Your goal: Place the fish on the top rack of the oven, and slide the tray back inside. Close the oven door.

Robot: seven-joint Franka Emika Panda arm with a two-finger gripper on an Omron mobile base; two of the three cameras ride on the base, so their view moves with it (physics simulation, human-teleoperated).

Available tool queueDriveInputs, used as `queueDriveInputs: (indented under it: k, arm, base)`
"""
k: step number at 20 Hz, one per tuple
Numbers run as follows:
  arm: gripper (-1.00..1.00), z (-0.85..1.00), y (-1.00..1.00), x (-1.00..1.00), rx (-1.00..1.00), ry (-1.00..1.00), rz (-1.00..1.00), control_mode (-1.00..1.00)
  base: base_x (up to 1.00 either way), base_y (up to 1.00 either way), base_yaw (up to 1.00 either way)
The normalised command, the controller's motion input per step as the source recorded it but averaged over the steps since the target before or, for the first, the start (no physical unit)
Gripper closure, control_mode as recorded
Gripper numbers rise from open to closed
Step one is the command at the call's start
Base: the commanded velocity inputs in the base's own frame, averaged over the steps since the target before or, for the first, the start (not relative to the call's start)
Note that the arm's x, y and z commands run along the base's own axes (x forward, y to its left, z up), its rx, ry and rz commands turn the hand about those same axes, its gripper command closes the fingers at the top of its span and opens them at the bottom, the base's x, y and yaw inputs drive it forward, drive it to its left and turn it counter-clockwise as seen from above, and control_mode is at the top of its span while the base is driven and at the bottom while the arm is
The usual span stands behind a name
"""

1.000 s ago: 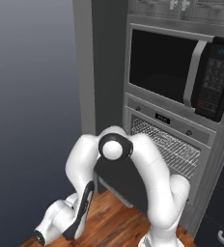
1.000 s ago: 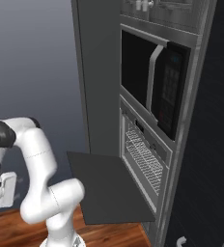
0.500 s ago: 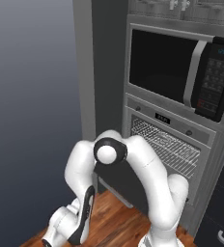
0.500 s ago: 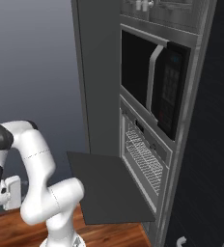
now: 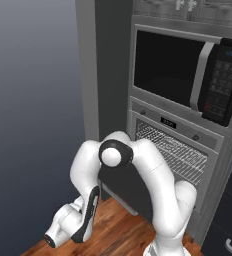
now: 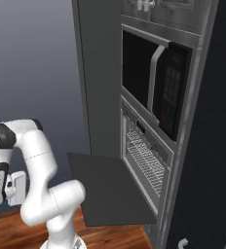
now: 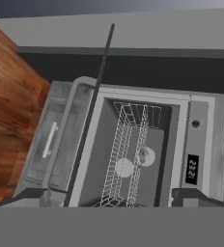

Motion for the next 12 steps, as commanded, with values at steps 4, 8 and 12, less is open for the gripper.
queueDriveInputs:
  k: [4, 8, 12]
  arm:
    - [-1.00, 0.00, -0.09, 0.09, -0.09, 0.10, 0.05, -1.00]
    - [-1.00, 0.00, -0.07, 0.08, -0.17, 0.10, 0.11, -1.00]
    - [-1.00, 0.06, -0.02, 0.02, -0.23, 0.13, 0.16, -1.00]
  base:
    - [0.00, 0.00, 0.00]
    - [0.00, 0.00, 0.00]
    - [0.00, 0.00, 0.00]
